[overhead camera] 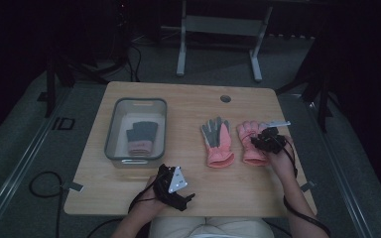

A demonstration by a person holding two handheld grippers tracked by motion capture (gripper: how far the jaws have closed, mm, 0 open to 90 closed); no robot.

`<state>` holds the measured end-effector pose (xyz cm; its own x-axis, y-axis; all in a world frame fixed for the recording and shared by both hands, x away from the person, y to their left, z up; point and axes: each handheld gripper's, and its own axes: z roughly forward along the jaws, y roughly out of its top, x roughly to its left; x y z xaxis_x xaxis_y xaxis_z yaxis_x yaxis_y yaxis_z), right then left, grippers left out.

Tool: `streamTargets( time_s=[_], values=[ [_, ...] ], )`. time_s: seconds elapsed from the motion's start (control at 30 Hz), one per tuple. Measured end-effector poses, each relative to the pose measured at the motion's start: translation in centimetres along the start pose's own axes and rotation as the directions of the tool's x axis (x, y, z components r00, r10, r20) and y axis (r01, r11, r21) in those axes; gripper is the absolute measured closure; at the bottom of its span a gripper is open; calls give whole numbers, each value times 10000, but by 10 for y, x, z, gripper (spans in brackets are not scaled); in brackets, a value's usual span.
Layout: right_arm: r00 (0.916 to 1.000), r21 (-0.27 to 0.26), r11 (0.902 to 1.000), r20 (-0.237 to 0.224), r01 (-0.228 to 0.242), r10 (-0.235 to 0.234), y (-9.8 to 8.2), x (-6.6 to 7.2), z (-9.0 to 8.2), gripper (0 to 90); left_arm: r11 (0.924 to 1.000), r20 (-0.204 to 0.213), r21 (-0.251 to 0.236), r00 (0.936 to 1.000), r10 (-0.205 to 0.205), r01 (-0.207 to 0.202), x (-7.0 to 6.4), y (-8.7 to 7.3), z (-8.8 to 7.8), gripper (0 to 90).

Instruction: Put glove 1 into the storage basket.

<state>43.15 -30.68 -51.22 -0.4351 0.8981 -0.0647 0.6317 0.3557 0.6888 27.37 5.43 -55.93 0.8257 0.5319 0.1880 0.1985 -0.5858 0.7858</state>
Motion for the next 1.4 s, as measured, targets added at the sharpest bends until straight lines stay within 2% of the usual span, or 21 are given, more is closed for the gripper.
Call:
streamTargets(
  time_s=[0.13,0.2,0.27,0.37,0.47,0.63,0.8,0.9,0.97,1.0,1.03,1.23,1.33,1.37,1.4],
  values=[
    [9997,273,9996,233,20,-27,-5,-1,10,668,10000,-17,-5,10000,18,-18,0,0,0,0],
    [9999,238,9997,133,-58,55,-8,-3,15,696,10000,2,-14,10000,20,-20,-1,0,0,0],
    [9999,198,9997,95,-129,127,-9,-4,16,737,10000,-8,-16,10000,37,-37,-1,0,-1,0],
    [9991,161,9998,422,-110,103,-10,1,17,823,10000,6,-13,10000,-20,20,0,0,-1,0],
    [9982,168,9992,488,-351,343,-9,3,16,845,10000,3,-29,10000,-16,16,0,-1,0,0],
    [9942,76,9959,588,-901,895,2,5,0,868,10000,5,-45,10000,-33,33,1,-1,0,0],
    [9898,-365,9911,589,-1279,1299,15,10,-20,869,10000,29,-39,10000,-21,21,1,-1,0,0],
    [9882,-789,9870,503,-1401,1443,32,21,-39,869,10000,1,-21,10000,2,-2,0,-1,0,0],
    [9884,-862,9862,432,-1417,1458,35,24,-43,868,10000,-3,-21,10000,2,-2,0,-1,0,0],
    [9883,-1002,9847,394,-1427,1473,39,29,-47,868,10000,-22,-31,10000,-5,5,0,-1,0,0],
    [9903,-1109,9853,345,-1298,1343,50,41,-55,869,10000,-15,-25,10000,4,-4,0,-1,0,0],
    [9947,-1503,9838,187,-974,1013,72,72,-68,868,10000,-107,-20,9999,5,-5,0,-1,0,0],
    [9959,-1549,9838,-60,-904,905,80,89,-69,868,10000,-89,-62,10000,-5,5,0,0,-1,0],
    [9959,-1549,9838,-60,-904,905,80,89,-69,868,10000,-89,-62,10000,-5,5,0,0,-1,0],
    [9969,-1552,9847,-90,-789,785,82,95,-68,868,10000,-82,-76,10000,-46,46,0,0,-1,0]
  ],
)
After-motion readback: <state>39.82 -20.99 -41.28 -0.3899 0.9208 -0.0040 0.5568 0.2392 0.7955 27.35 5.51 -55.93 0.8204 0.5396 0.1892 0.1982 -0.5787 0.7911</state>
